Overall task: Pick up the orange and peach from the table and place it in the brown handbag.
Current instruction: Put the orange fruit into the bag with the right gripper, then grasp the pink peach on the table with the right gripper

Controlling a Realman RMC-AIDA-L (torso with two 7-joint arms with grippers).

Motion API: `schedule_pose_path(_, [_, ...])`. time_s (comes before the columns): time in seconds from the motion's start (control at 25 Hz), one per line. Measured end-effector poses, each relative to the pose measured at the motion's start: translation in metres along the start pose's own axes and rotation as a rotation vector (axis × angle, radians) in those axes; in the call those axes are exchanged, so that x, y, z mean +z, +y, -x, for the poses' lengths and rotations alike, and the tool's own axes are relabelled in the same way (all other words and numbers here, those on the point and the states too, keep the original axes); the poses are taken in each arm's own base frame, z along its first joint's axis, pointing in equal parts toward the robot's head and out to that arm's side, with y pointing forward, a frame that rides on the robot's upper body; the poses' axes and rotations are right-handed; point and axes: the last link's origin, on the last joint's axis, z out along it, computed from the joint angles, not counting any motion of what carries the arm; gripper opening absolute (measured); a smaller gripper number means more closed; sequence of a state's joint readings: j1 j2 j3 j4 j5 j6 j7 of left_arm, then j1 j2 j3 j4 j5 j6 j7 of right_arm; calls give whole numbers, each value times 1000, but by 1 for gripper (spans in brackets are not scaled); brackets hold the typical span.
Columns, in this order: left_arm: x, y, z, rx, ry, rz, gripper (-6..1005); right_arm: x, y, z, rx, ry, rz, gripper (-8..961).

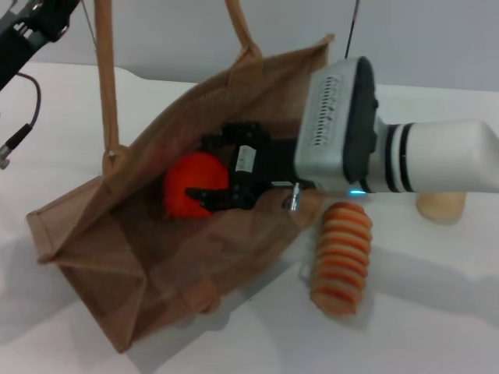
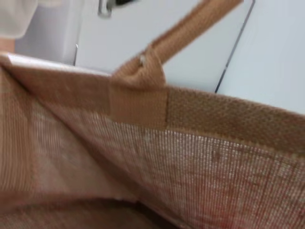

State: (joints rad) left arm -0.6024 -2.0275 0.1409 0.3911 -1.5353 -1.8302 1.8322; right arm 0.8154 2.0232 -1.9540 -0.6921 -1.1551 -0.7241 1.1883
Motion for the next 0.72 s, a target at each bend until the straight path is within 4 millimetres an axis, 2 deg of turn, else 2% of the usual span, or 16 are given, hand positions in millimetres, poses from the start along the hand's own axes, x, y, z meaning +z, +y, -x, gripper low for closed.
schedule_pose_path(0.2, [-6, -5, 2, 14, -11, -50, 108, -22, -4, -3, 46, -93, 4, 815])
schedule_pose_path(0.32, [-9, -8, 3, 21, -12, -79, 108, -39, -8, -8, 76, -149, -19, 815])
schedule_pose_path(0.72, [-32, -15, -2, 49, 32, -185, 108, -104, -37, -42, 207, -218, -219, 813])
